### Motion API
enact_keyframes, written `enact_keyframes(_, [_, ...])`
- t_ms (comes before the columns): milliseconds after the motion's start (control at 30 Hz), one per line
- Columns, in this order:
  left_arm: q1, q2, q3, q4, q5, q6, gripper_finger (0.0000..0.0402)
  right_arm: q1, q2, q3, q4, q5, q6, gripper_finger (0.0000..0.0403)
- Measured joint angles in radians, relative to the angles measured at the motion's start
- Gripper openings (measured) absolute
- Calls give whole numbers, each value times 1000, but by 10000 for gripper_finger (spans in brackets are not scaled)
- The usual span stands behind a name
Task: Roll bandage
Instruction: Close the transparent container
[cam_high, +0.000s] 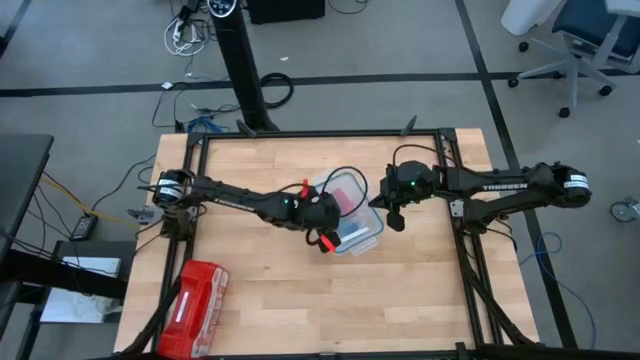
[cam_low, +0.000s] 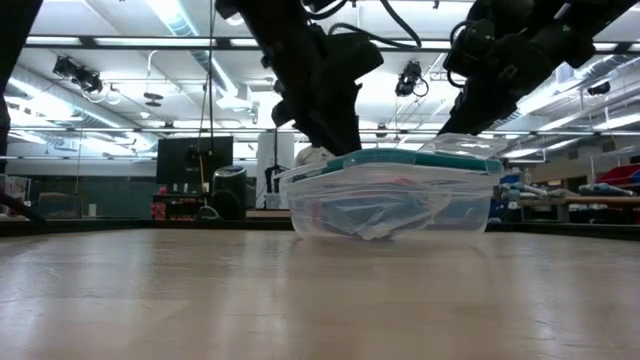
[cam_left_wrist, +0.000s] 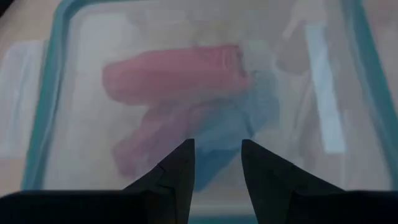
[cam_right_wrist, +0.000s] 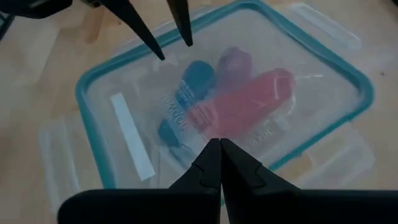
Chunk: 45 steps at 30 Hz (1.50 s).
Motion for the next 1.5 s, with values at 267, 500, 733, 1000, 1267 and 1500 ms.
enact_keyframes(267, [44, 0, -1, -7, 73, 0, 135, 0, 35, 1, 71, -26, -47, 6])
enact_keyframes(500, [45, 0, -1, -58, 99, -4, 135, 0, 88, 1, 139, -55, -69, 2])
enact_keyframes(733, [39, 0, -1, -86, 107, -26, 135, 1, 167, 1, 154, -84, -70, 3])
enact_keyframes(1000, [17, 21, 2, -71, 126, -29, 135, 2, 209, 1, 154, -93, -70, 4])
enact_keyframes(1267, [9, 23, 3, -99, 124, -31, 135, 14, 216, 1, 120, -129, -61, 3])
enact_keyframes(1500, [-2, 24, 3, -130, 103, -35, 135, 38, 231, 1, 109, -127, -53, 3])
